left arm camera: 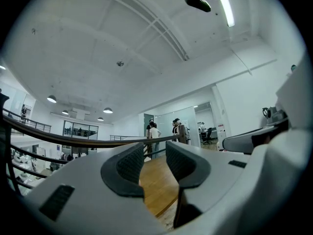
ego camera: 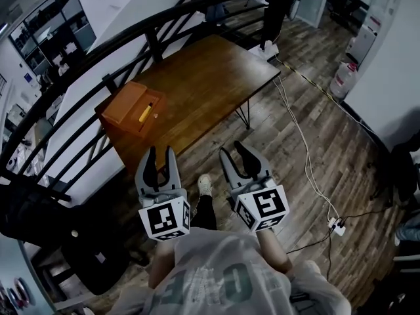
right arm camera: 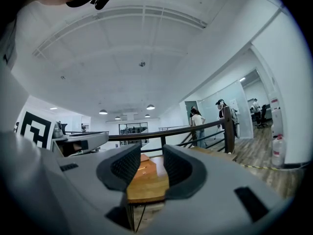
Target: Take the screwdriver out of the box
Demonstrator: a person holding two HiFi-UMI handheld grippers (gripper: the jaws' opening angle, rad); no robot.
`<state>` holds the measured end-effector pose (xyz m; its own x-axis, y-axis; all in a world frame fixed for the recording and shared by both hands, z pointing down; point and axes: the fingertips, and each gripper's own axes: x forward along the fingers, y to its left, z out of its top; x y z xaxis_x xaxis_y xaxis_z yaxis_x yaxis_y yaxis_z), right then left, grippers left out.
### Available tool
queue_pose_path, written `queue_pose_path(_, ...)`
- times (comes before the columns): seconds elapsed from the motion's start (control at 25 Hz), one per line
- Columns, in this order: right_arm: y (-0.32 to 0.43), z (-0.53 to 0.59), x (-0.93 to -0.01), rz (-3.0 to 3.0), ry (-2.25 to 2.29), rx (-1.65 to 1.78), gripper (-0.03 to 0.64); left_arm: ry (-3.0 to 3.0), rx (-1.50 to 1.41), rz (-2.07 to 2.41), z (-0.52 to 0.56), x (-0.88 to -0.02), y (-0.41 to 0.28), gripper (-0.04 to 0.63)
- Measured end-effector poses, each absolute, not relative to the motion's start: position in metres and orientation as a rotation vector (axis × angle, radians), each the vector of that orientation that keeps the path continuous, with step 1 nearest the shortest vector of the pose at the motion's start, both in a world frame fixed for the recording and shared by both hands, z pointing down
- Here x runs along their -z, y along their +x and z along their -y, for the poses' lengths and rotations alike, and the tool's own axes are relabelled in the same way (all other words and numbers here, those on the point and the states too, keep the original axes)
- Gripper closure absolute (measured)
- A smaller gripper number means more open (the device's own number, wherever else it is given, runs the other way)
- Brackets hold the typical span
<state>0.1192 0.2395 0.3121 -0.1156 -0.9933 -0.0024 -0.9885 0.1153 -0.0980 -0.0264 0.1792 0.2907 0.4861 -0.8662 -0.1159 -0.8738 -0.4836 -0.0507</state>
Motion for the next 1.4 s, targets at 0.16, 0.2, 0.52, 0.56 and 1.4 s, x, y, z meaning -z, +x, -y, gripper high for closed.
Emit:
queue_pose_path(0.16,0.128,-0.217,-0.312,-2.293,-2.058,0.097,0.476,-2.633,-0.118,-1.520,-0.156,-0.294,-0.014,0.457)
queue_pose_path(0.2,0.131,-0.210,-0.313,-2.294,-2.060,0.096,0.476,-2.633,-0.119,-1.513,-0.150,-0.294,-0.010,0.457)
queue_pose_path(0.52,0.142,-0.134,-0.320,-2.335,-2.067,0.116,0.476,-2.650,-0.093,-1.508,-0.076,-0.301,0.010,0.457)
queue_pose_path(0.56,0.144,-0.124,-0.321,-2.339,-2.074,0.114,0.476,-2.648,-0.093,-1.510,-0.066,-0.302,0.011,0.457)
queue_pose_path(1.4,0.166,0.119,-0.315,-2.586,-1.907,0.117,0.476,-2.625,-0.164,-1.638,0.135,-0.302,0.059,0.437)
